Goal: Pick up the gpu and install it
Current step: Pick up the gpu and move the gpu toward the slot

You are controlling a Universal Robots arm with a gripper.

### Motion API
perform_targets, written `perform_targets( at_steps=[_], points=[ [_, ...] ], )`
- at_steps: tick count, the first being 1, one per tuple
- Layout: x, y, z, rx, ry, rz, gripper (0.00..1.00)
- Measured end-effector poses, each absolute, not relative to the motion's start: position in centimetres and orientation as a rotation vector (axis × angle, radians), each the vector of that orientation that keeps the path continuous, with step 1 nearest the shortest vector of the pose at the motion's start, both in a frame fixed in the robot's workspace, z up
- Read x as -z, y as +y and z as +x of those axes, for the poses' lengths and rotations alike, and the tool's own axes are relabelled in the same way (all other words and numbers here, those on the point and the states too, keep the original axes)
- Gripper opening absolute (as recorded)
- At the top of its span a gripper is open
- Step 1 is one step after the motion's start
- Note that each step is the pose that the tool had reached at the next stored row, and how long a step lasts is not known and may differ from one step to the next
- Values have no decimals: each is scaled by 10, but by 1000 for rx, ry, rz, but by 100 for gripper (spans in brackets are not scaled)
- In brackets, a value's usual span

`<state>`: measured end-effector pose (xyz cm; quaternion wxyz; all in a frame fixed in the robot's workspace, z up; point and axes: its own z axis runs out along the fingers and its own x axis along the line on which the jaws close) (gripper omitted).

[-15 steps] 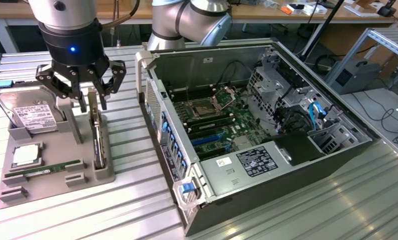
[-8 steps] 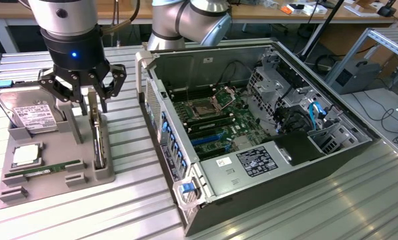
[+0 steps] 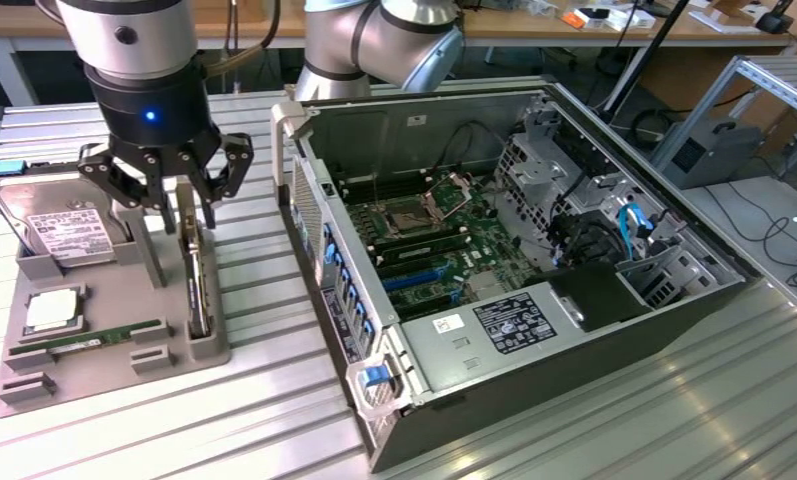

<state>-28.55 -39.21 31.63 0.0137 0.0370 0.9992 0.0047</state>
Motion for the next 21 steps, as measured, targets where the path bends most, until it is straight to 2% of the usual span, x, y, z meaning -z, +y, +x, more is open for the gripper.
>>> perform_targets(
  at_steps=[21],
  points=[
    [-302, -392, -287, -15, 3112, 115, 42]
  ],
)
